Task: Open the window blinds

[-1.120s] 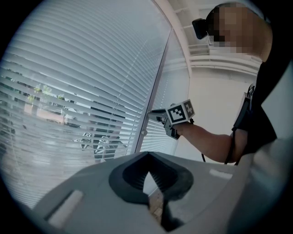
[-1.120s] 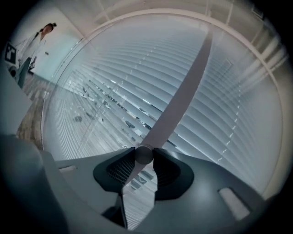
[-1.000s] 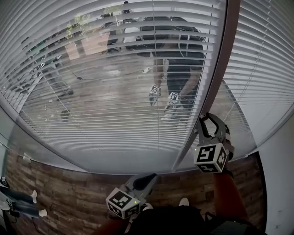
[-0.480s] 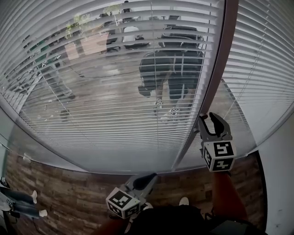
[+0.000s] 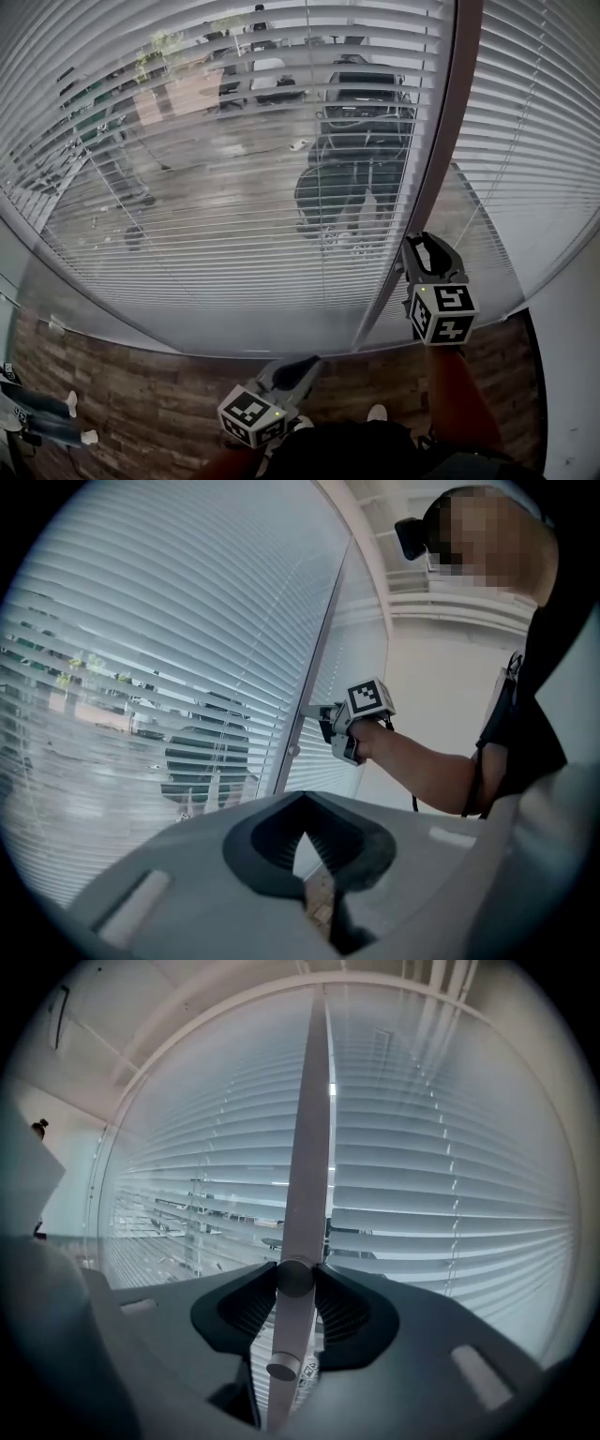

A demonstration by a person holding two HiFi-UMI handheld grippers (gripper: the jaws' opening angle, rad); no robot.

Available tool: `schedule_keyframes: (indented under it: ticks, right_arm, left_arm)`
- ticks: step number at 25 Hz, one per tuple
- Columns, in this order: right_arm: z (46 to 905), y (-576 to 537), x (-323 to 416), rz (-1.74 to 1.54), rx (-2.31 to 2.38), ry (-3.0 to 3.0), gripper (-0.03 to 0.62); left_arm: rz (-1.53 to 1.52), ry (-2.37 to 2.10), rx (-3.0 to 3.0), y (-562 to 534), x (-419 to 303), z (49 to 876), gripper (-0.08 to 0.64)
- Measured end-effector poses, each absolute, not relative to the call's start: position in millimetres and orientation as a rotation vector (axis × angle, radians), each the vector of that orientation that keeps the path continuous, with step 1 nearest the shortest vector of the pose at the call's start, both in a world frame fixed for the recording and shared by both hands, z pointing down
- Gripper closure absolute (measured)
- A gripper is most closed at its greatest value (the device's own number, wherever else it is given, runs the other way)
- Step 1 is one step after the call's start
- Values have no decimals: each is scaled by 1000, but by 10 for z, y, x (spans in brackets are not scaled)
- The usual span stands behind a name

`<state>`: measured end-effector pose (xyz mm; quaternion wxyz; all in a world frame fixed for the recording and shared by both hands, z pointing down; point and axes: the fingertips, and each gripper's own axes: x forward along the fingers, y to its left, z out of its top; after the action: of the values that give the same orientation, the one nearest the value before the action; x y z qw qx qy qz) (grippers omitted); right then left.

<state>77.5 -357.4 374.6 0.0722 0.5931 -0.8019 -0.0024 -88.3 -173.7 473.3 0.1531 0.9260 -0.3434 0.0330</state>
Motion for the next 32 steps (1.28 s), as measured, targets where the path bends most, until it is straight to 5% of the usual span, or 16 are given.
schedule_keyframes:
  ticks: [18, 32]
  right_arm:
    - [3833, -3332, 594, -699, 1538, -1838, 445]
    - [3710, -3531, 760, -9, 1775, -2425, 415]
  left_arm:
    - [76, -980, 2663, -1527, -988, 4794, 558]
    - [79, -979, 2650, -1697, -900, 4725, 558]
